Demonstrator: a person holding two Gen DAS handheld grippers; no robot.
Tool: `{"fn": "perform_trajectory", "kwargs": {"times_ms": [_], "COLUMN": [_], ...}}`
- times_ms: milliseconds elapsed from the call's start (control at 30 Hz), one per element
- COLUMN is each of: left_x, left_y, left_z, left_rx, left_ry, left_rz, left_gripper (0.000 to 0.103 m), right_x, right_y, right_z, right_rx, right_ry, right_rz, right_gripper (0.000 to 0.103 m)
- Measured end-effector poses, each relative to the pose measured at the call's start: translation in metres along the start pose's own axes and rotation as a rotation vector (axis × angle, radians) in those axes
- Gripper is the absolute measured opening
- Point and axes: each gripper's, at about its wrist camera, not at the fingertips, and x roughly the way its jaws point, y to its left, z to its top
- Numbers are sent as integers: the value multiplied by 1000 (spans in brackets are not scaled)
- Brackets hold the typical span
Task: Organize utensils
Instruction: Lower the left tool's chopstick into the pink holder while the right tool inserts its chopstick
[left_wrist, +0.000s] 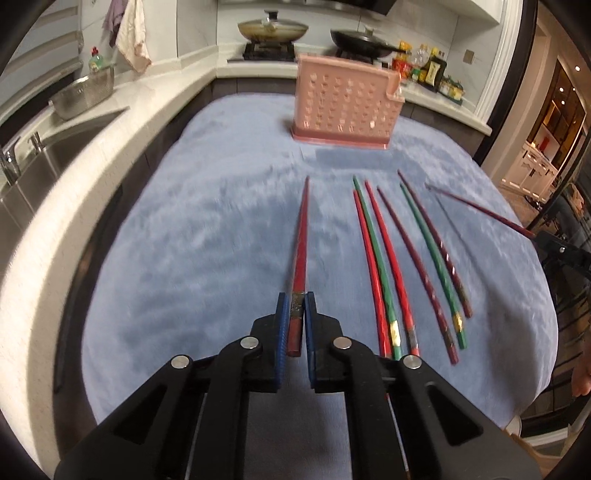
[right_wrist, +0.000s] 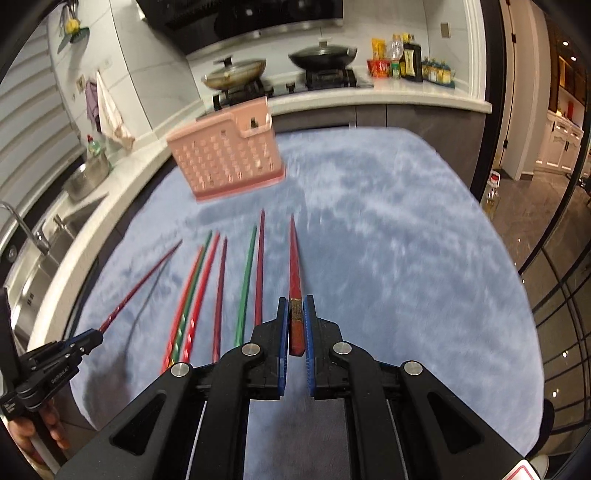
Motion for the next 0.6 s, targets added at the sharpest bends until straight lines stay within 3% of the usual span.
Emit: {"fn": "perform_trajectory", "kwargs": {"times_ms": [600], "left_x": [-40], "left_y": [6], "left_z": [98], "left_rx": [-4], "left_ry": [-220], "left_rz": [17], "left_gripper": [7], "right_x": [-30], "right_y": [2], "right_z": [88], "right_rx": [-14], "right_ry": [-196], "right_rz": [4], "right_gripper": [7]}}
